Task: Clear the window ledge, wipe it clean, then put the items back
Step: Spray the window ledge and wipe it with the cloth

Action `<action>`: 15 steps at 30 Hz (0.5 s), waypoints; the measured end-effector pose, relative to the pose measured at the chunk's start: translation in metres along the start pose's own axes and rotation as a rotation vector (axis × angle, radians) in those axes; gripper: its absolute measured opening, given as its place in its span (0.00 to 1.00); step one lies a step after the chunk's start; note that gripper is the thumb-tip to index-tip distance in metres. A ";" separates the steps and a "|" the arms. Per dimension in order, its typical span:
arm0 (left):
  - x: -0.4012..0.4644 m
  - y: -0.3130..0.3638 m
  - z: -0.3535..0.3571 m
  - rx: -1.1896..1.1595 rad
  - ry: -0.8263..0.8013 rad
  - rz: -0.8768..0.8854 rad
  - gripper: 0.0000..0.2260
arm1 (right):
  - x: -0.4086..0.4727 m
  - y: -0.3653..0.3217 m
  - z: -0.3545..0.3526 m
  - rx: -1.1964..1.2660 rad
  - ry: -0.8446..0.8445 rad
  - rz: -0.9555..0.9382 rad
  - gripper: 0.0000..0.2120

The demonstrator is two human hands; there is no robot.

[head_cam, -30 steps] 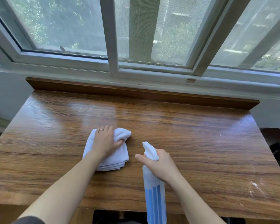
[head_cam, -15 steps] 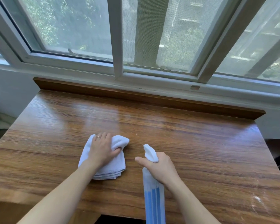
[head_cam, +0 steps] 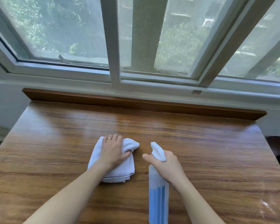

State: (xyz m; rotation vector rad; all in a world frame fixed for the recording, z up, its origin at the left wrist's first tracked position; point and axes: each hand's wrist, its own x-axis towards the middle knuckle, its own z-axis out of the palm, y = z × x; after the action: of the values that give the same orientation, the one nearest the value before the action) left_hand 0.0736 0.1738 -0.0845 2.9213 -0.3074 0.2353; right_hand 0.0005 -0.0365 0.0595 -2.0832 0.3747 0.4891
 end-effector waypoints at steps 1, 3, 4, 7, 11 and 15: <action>0.009 0.001 0.001 -0.004 -0.005 -0.009 0.23 | 0.003 -0.001 -0.001 0.007 0.004 -0.001 0.19; 0.029 0.003 0.003 -0.010 -0.023 -0.021 0.23 | 0.008 -0.004 -0.004 0.016 0.002 -0.008 0.18; 0.039 0.004 0.004 -0.010 -0.031 -0.014 0.23 | 0.011 -0.006 -0.005 0.015 0.001 -0.012 0.18; 0.070 0.002 0.007 0.009 -0.063 0.008 0.24 | 0.020 -0.010 -0.008 0.016 0.019 -0.018 0.18; 0.108 -0.002 0.012 0.040 -0.131 0.002 0.24 | 0.026 -0.015 -0.015 0.024 0.040 -0.021 0.19; 0.138 0.000 0.012 0.035 -0.157 -0.022 0.26 | 0.031 -0.016 -0.021 0.034 0.069 -0.015 0.18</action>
State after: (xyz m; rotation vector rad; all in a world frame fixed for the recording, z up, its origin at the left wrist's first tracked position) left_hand 0.2091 0.1455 -0.0718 2.9819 -0.2971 0.0072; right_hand 0.0387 -0.0484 0.0671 -2.0723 0.4045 0.3998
